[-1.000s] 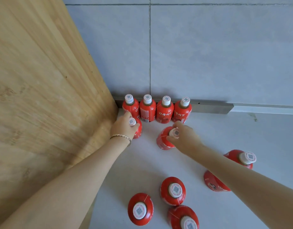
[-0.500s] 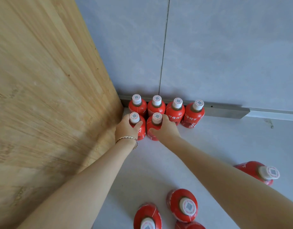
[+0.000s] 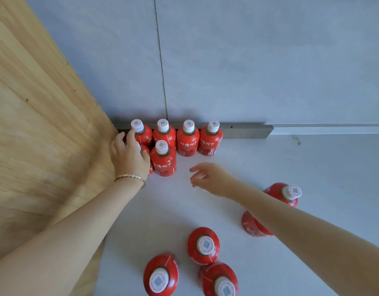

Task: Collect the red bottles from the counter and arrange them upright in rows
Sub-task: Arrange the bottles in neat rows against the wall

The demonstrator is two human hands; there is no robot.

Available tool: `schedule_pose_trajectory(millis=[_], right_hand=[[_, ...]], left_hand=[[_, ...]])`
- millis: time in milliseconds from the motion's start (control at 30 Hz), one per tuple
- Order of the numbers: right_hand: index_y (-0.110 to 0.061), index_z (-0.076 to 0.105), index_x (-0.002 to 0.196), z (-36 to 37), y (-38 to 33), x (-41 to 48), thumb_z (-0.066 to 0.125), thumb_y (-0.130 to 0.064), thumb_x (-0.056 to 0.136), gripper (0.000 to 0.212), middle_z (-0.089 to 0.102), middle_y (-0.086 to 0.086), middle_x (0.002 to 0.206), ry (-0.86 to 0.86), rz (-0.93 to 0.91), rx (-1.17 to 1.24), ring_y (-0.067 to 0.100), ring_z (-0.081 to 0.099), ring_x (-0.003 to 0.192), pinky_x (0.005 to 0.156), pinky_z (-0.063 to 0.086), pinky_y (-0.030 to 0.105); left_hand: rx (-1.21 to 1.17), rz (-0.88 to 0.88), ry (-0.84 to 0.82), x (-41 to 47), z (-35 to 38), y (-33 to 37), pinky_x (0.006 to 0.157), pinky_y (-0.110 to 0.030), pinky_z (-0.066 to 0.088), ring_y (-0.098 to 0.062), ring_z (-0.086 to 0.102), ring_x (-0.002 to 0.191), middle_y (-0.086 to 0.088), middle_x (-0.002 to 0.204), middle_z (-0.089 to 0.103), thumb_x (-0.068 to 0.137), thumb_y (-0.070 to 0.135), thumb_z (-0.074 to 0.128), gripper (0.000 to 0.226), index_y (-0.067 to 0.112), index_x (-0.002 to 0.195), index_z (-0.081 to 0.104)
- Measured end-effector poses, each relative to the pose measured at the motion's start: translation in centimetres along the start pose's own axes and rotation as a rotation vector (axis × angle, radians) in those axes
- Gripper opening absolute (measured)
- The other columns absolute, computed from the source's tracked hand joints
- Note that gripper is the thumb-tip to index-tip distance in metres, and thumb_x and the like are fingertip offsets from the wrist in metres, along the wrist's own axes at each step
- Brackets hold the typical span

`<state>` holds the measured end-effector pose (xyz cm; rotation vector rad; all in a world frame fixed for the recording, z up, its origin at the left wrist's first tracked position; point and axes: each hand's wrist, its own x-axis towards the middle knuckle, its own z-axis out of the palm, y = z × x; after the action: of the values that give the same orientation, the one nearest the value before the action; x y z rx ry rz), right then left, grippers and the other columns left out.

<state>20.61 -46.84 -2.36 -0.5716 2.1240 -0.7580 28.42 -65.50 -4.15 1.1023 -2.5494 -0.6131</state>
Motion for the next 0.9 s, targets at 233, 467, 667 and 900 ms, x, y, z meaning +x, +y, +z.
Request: schedule_pose_trajectory(millis=[233, 467, 667, 900], right_hand=[[-0.028, 0.042, 0.13, -8.5, 6.7, -7.7, 0.038, -0.06, 0.09, 0.052, 0.051, 0.003, 0.123, 0.307, 0.31, -0.851, 0.022, 0.061, 0.104, 0.078, 0.048, 0.032], [-0.014, 0.051, 0.116, -9.2, 10.5, -6.8, 0.046, -0.042, 0.091, 0.038, 0.06, 0.006, 0.084, 0.309, 0.422, -0.56, 0.025, 0.058, 0.081, 0.065, 0.046, 0.029], [-0.021, 0.054, 0.115, -6.3, 5.1, -2.9, 0.053, -0.044, 0.088, 0.035, 0.066, 0.006, 0.11, 0.394, 0.137, -0.456, 0.028, 0.06, 0.101, 0.073, 0.042, 0.029], [-0.012, 0.053, 0.119, -1.7, -1.7, 3.9, 0.053, -0.035, 0.091, 0.037, 0.061, 0.014, 0.116, 0.319, -0.023, -0.322, 0.034, 0.058, 0.105, 0.081, 0.046, 0.036]], left_hand=[[0.228, 0.12, -0.307, -1.0, 1.0, 3.8, 0.091, -0.046, 0.045, -0.038, 0.049, 0.118, -0.018, 0.128, 0.051, 0.087, 0.028, 0.061, 0.055, 0.009, 0.133, 0.04], [0.139, -0.028, -0.29, -0.6, 1.6, 3.4, 0.073, -0.041, 0.046, -0.038, 0.057, 0.103, -0.016, 0.109, 0.061, 0.088, 0.029, 0.061, 0.035, 0.01, 0.115, 0.049], [0.129, -0.056, -0.287, -0.2, 2.1, 3.3, 0.08, -0.046, 0.049, -0.036, 0.055, 0.109, -0.015, 0.112, 0.059, 0.088, 0.026, 0.062, 0.036, 0.012, 0.117, 0.047], [0.147, -0.083, -0.303, -0.2, 2.1, 3.5, 0.079, -0.046, 0.048, -0.035, 0.049, 0.118, -0.015, 0.117, 0.056, 0.089, 0.026, 0.06, 0.04, 0.011, 0.123, 0.044]])
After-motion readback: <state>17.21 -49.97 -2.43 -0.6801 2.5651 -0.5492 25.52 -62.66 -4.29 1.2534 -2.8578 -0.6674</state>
